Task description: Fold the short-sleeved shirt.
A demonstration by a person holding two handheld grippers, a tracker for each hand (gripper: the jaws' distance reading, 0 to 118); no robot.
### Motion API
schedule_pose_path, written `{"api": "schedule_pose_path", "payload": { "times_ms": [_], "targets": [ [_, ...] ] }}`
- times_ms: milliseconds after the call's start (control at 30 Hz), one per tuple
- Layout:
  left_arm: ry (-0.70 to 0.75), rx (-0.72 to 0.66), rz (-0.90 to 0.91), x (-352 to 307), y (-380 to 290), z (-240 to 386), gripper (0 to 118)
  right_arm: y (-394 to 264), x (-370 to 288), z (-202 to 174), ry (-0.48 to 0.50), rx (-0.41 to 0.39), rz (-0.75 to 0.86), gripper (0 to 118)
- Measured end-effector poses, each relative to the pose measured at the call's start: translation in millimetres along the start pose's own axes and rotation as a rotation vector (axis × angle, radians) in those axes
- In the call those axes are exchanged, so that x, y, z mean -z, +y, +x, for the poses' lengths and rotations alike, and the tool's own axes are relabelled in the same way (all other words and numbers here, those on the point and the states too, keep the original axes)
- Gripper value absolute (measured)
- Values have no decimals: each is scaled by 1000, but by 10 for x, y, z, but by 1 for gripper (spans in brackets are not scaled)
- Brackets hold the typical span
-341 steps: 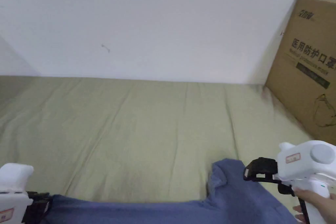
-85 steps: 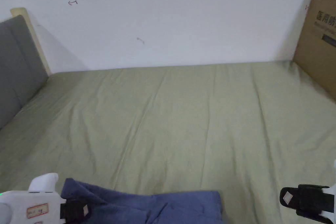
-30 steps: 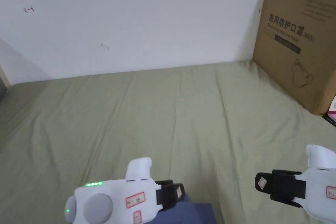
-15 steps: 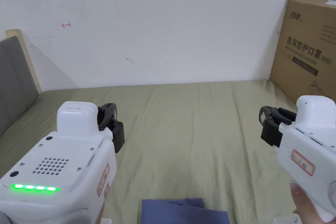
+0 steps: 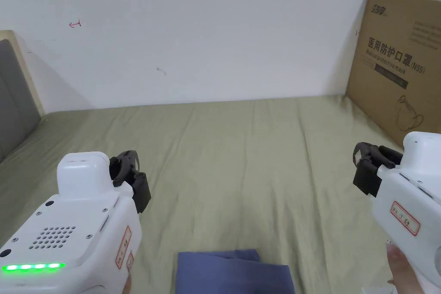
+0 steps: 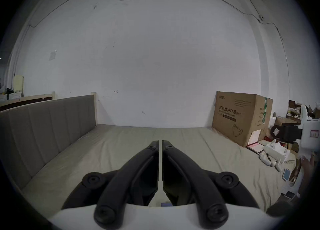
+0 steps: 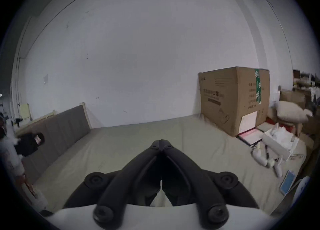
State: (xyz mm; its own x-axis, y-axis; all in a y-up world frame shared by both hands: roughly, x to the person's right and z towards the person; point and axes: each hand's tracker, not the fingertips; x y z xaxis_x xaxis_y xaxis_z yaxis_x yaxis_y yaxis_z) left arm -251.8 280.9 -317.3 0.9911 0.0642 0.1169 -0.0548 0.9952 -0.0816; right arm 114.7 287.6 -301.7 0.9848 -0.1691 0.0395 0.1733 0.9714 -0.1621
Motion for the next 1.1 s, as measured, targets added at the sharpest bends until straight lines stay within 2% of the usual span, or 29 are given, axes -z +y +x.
{"api": "schedule_pose_path", "payload": {
  "times_ms": [67,100,167,200,233,267,367,433,500,533,600,633,667,733,800,833,933,1067,1100],
  "targets": [
    [-17,-14,-38,15,-35,-27,4,-28,98,-3,97,62,-86,0],
    [-26,-24,-68,17,-69,-52,4,-98,227,1,138,95,-181,0],
    [-53,-62,-124,4,-171,-122,4,-428,666,13,197,158,-545,0],
    [-61,-81,-161,11,-246,-165,4,-765,924,16,218,199,-817,0],
    [-65,-91,-197,27,-313,-202,4,-1117,1023,21,212,234,-950,0],
    [-66,-94,-232,41,-383,-245,4,-1428,1024,28,239,249,-976,0],
    [-96,-114,-360,149,-561,-399,4,-2007,1075,76,249,210,-1061,0],
    [-168,-229,-475,268,-704,-564,4,-2221,1094,152,221,240,-1075,0],
    [-270,-383,-573,433,-903,-767,4,-2235,1131,298,257,392,-1048,0],
    [-319,-481,-632,534,-1028,-878,4,-2230,1156,347,260,419,-1053,0],
    [-416,-668,-735,744,-1329,-1075,7,-2219,1157,364,282,390,-1068,0],
    [-466,-745,-767,834,-1499,-1153,16,-2217,1154,367,295,378,-1066,0],
    [-509,-803,-803,902,-1665,-1196,30,-2214,1151,358,303,362,-1063,0],
    [-527,-839,-895,1047,-1962,-1246,76,-2226,1133,351,311,351,-1056,0],
    [-587,-875,-966,1143,-2224,-1200,109,-2234,1123,359,306,365,-1051,0],
    [-636,-923,-1003,1183,-2347,-1162,115,-2243,1116,359,298,386,-1053,0],
    [-743,-1037,-1061,1271,-2657,-978,116,-2251,1117,377,288,423,-1058,0],
    [-887,-1128,-1058,1432,-2780,-574,118,-2240,1112,361,282,420,-1059,0],
    [-873,-1097,-1079,1472,-2801,-486,118,-2240,1112,355,280,416,-1060,0]
  ]
}}
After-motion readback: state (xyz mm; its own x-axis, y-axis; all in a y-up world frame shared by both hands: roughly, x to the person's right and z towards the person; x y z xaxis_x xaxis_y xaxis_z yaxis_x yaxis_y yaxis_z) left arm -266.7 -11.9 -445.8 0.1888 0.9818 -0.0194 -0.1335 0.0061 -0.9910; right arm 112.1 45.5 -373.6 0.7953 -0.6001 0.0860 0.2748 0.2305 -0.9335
